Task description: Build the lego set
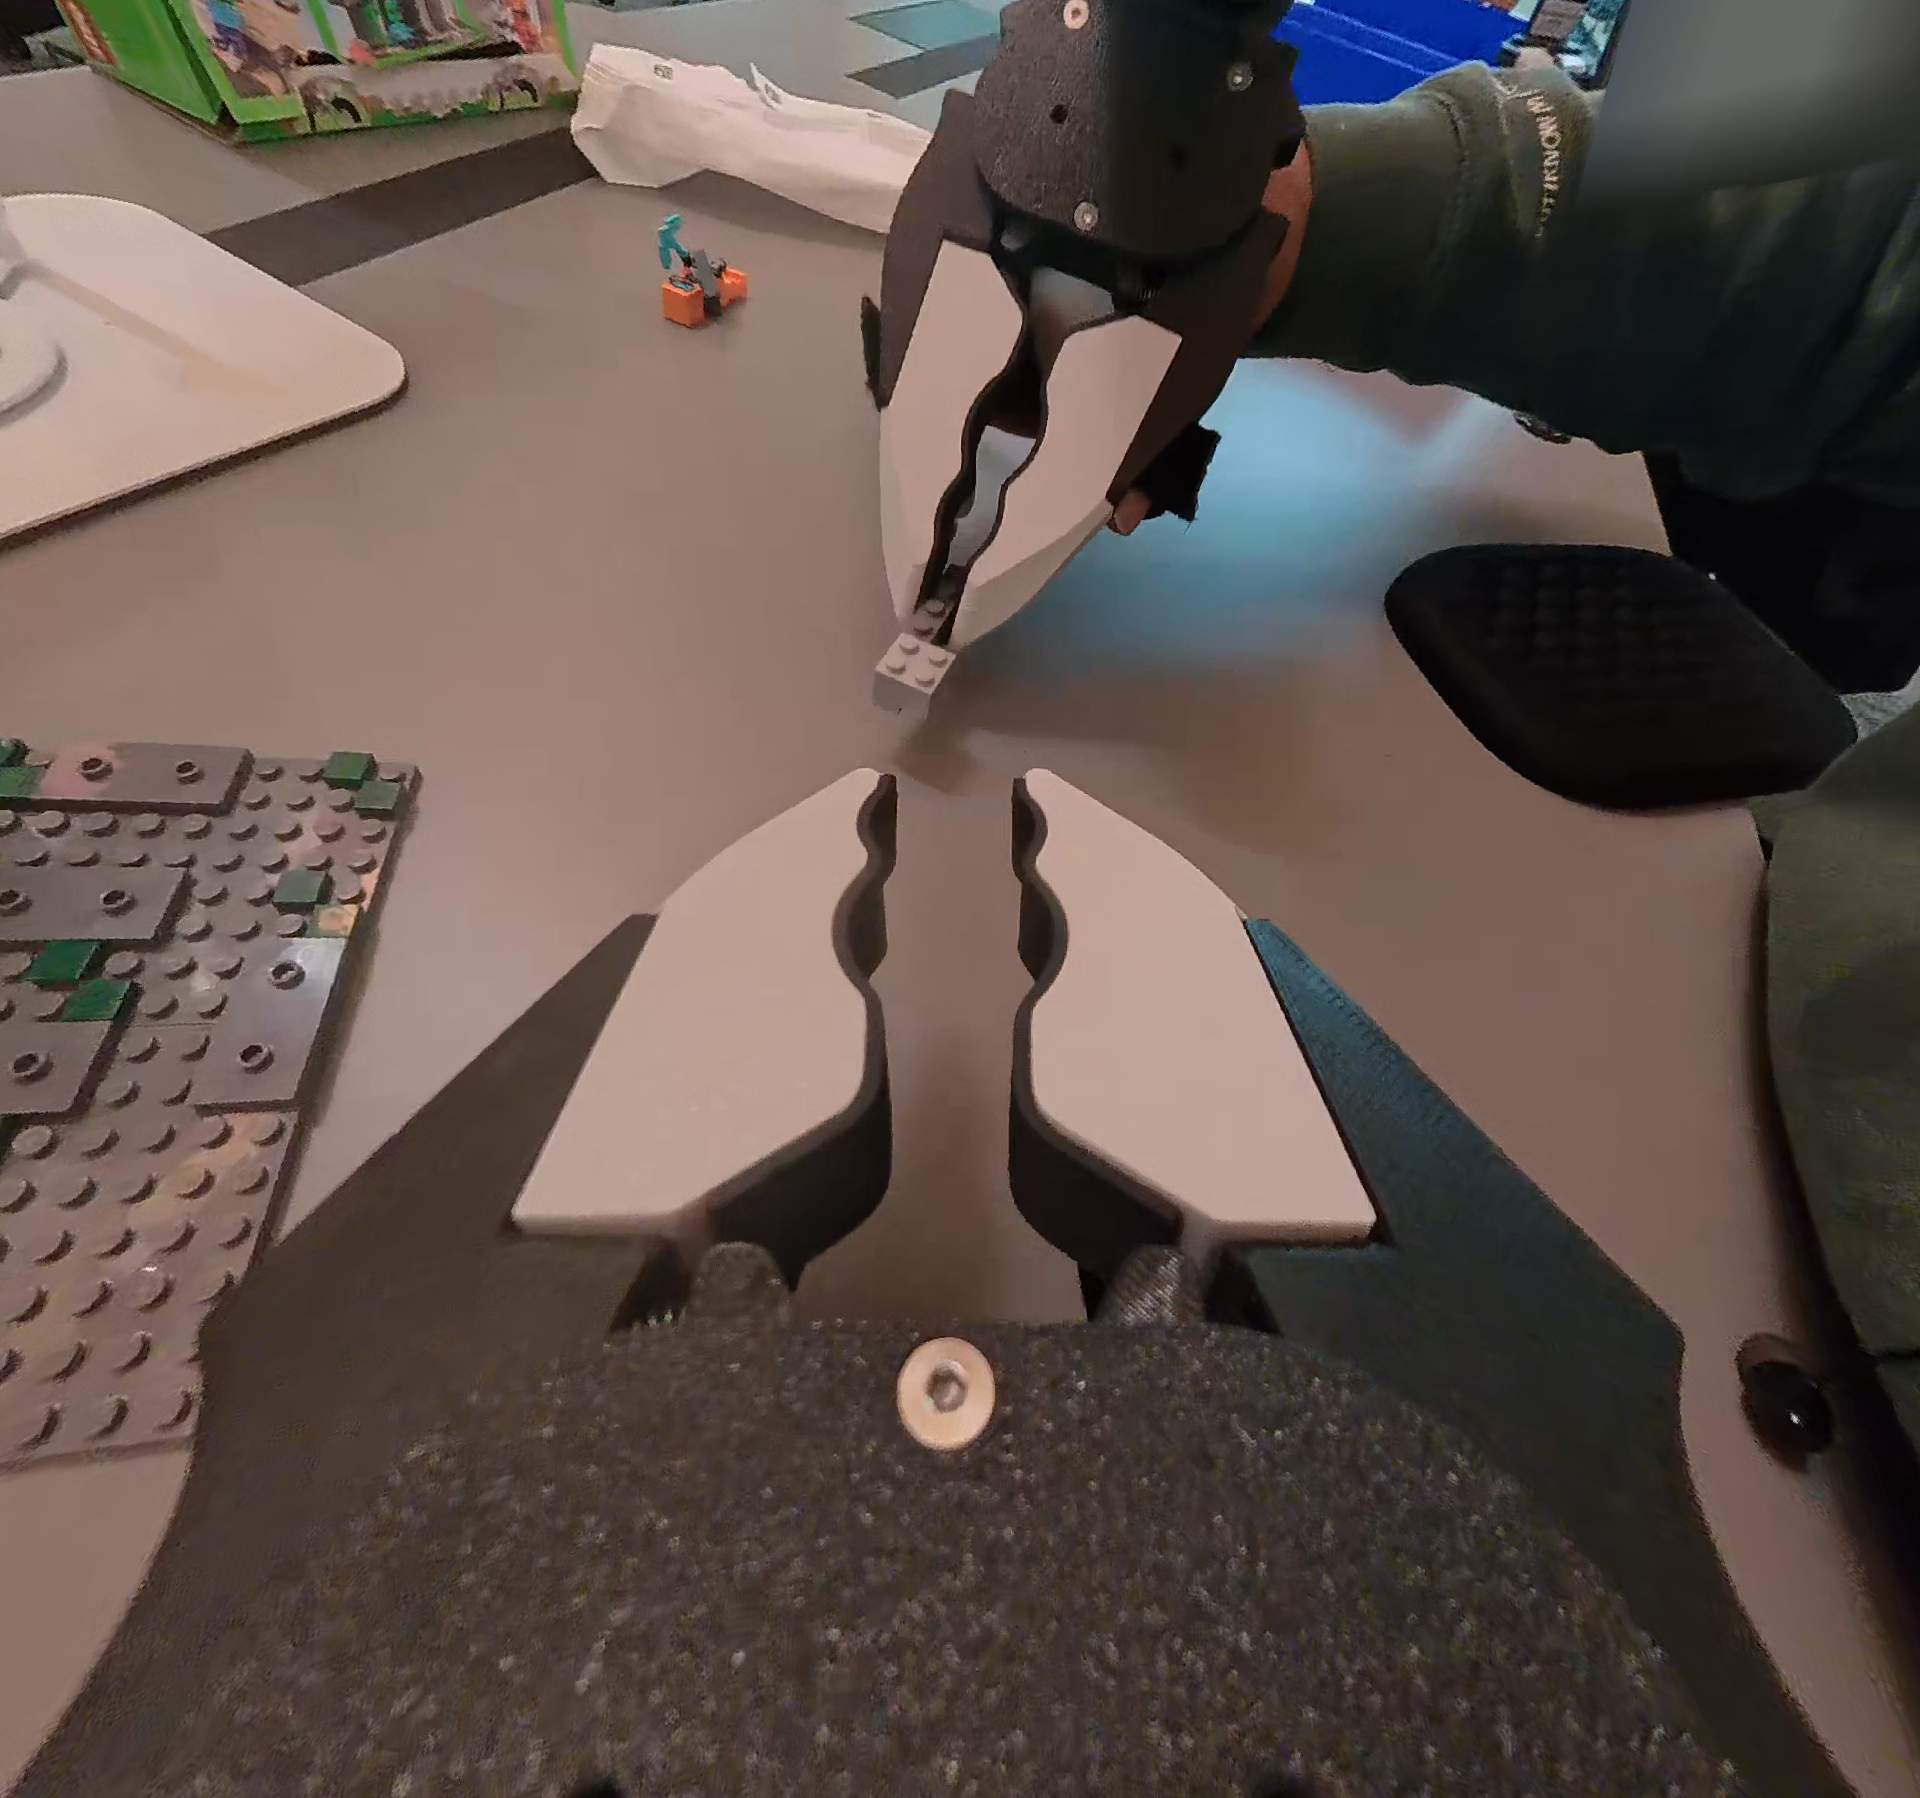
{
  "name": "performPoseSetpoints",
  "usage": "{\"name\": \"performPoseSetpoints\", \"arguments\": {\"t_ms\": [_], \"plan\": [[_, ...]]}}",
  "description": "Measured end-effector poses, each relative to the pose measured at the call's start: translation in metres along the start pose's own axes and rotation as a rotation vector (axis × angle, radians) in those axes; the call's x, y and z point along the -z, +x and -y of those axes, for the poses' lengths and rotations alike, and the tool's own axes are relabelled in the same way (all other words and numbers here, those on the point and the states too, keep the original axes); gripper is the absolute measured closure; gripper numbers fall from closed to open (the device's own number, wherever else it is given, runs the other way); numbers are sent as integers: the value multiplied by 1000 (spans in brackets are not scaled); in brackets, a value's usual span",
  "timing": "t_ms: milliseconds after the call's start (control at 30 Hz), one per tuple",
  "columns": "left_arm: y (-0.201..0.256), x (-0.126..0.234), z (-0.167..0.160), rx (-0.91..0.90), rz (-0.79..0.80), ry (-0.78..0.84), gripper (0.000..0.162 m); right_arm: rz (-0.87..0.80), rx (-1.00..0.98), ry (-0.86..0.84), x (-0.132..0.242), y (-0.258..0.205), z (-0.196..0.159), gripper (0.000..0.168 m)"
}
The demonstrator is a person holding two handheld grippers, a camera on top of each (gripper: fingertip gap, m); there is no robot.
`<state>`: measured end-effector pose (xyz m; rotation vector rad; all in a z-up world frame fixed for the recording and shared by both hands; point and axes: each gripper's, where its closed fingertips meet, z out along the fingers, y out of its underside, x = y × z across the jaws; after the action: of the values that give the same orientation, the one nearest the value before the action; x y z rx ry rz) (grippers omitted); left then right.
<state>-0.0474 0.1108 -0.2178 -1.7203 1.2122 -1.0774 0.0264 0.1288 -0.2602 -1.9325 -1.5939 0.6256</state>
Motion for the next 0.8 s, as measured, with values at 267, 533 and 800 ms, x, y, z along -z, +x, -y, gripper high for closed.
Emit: {"name": "performPoseSetpoints", "arguments": {"t_ms": [267,533,800], "plan": [[5,-6,-8,11,-35,-6,143,40,18,-44,-9,-1,-7,160],[3,-4,-5,24,-39,21,143,44,18,-59,-10,-3,-13,155],[3,-4,-5,27,-42,24,145,-7,-37,22,4,-5,-2,145]]}}
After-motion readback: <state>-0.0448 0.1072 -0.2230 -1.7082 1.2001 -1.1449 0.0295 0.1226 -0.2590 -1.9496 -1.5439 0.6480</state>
